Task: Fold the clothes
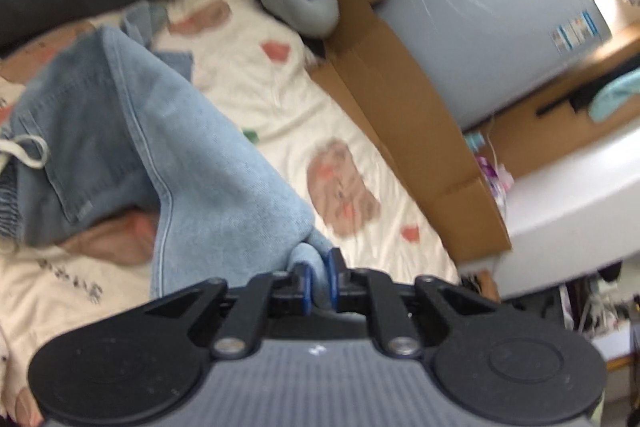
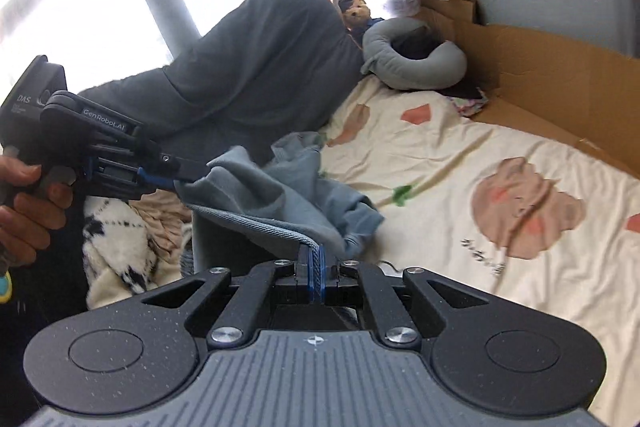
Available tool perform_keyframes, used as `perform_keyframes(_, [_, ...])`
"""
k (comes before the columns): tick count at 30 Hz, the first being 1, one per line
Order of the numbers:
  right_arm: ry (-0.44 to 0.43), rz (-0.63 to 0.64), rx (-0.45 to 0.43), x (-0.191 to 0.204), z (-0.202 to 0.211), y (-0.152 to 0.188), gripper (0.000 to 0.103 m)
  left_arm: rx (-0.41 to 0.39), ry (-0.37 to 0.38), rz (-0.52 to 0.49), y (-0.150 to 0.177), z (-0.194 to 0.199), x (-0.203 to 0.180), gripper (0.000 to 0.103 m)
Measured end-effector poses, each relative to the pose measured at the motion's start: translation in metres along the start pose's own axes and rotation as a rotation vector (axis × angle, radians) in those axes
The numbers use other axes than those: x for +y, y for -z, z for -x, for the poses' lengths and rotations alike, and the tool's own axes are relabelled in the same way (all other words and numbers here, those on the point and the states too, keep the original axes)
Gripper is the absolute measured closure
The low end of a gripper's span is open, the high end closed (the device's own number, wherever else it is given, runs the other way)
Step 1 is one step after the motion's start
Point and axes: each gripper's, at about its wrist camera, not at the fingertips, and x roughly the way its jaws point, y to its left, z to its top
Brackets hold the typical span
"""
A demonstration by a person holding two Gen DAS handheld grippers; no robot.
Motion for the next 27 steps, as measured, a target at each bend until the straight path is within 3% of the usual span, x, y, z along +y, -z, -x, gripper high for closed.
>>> perform_keyframes(6, [0.05, 0.035, 0.045, -0.003, 0.023, 0.007, 0.103, 0.097, 0.041, 0.003, 0.011, -0.001, -0.006, 0.092])
perform_keyframes(8, [0.076, 0.038, 0.064, -0.004, 0.028, 0.01, 0.103, 0.125, 0.083, -0.002, 0.015, 0.0, -0.01, 0.074])
perform_keyframes(10, [0.104, 0.026, 0.084, -0.008, 0.032, 0.015, 0.103, 0.126, 0.09, -0.005, 0.016, 0.004, -0.011, 0.048])
perform_keyframes(11, [0.121, 0.011, 0.092, -0.013, 0.033, 0.017, 0.103, 0.11, 0.066, -0.025, 0.016, 0.008, -0.013, 0.045])
perform_keyframes(13, [0.144, -0.019, 0.099, -0.021, 0.037, 0.022, 0.103, 0.083, 0.009, -0.047, 0.015, 0.014, -0.012, 0.044])
perform_keyframes(16, [0.166, -0.051, 0.097, -0.031, 0.045, 0.028, 0.103, 0.094, 0.003, -0.013, 0.014, 0.017, -0.002, 0.043])
perform_keyframes(19, [0.182, -0.062, 0.095, -0.036, 0.057, 0.031, 0.103, 0.087, -0.073, -0.022, 0.018, 0.022, 0.012, 0.043])
perform_keyframes(27, [0.241, -0.071, 0.102, -0.049, 0.102, 0.029, 0.103, 0.036, -0.174, 0.031, 0.02, 0.034, 0.057, 0.043])
